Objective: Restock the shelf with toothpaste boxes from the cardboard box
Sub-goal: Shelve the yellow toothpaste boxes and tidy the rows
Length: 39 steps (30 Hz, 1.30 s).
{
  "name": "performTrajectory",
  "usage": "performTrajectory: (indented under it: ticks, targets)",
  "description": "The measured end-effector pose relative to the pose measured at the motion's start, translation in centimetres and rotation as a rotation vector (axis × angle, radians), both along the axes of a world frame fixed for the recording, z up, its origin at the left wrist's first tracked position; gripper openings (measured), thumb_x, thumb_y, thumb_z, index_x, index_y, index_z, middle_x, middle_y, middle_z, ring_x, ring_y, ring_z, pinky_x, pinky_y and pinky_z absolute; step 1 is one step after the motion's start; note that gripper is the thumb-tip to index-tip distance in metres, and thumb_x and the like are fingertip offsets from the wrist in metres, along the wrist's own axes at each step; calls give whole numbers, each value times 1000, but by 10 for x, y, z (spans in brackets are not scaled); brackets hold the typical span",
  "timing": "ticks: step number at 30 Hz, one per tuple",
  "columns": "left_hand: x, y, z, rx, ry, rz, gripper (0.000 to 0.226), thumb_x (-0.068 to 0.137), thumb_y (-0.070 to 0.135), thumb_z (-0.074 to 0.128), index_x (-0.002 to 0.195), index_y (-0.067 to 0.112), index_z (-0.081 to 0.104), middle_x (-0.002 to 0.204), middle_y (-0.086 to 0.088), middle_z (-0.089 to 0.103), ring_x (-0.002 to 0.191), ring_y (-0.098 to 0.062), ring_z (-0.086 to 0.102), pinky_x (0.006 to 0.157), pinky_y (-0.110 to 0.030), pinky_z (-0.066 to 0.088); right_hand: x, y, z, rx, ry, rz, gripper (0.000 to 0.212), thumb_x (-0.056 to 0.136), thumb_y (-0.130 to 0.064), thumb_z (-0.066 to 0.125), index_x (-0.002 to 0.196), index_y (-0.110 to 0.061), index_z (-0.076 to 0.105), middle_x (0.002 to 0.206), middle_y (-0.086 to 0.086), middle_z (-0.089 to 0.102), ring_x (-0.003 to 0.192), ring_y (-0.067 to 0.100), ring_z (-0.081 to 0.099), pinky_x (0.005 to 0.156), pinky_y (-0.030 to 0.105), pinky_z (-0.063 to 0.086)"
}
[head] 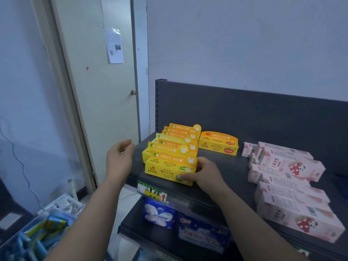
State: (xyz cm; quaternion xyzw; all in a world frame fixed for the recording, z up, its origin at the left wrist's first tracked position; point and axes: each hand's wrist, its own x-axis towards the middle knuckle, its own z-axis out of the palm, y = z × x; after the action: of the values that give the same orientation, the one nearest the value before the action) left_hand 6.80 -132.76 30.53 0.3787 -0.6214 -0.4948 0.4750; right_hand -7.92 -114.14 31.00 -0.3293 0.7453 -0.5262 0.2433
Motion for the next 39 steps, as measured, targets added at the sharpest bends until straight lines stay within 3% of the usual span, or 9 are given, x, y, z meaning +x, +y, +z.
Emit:
performTrajectory:
  ticks: [5,9,16,21,23,28,30,34,39]
  targets:
    - [3,12,-2,33,97,5,22,91,21,61,112,20,64,112,-4,67,104,-21,64,97,-42,50,8,-13,-1,7,40,-20,55,64,-9,87,110,-14,57,100,-2,67,83,5,64,58,14,46]
    - [1,23,-1,72,199,-2,22,93,13,60,115,12,63,106,-6,67,89,-15,65,81,-27,51,10,-8,0,21,50,-14,51,66,-11,87,106,-14,55,96,-1,63,76,5,60,56,13,43]
    - [-23,52,8,50,243,-61,13,93,18,60,102,25,64,94,1,69,87,-15,67,80,-34,53,-2,45,8,-46,191,-108,45,77,-27,79,115,-25,57,110,-9,59,104,11,57,86,26,50]
    - [-64,109,21,-28,220,-220,13,90,23,62,102,25,66,97,2,69,88,-18,69,79,-36,54,-13,113,27,-27,535,-258,49,87,-29,69,133,-27,52,126,-21,48,117,-6,40,97,15,31]
    - [-81,143,26,-57,209,-308,15,88,27,63,102,26,67,95,1,69,89,-21,68,79,-38,54,-15,146,31,5,653,-323,48,88,-27,67,134,-24,52,127,-19,47,118,-7,36,100,13,28]
    - [-122,249,33,-85,200,-531,14,92,16,60,101,26,65,89,5,68,78,-8,62,68,-22,50,-22,252,28,148,713,-495,52,90,-29,64,140,-26,47,148,-10,40,140,7,28,111,17,19]
    - [-136,299,32,-68,192,-629,16,92,14,59,106,19,65,90,6,68,78,-8,63,69,-20,51,-23,301,26,168,721,-580,52,89,-27,66,138,-23,51,147,-5,43,140,12,31,114,23,22]
    - [-159,410,23,-43,177,-806,17,91,9,59,105,16,66,94,-1,70,82,-14,65,71,-18,50,-13,416,20,229,697,-735,49,90,-25,65,137,-20,52,144,-3,46,139,12,33,108,13,17]
    - [-167,564,-2,-120,146,-1083,14,93,8,57,105,12,64,87,2,66,76,-6,63,73,-19,49,13,570,3,347,640,-922,48,93,-30,61,139,-23,48,146,-7,44,139,9,30,111,19,20]
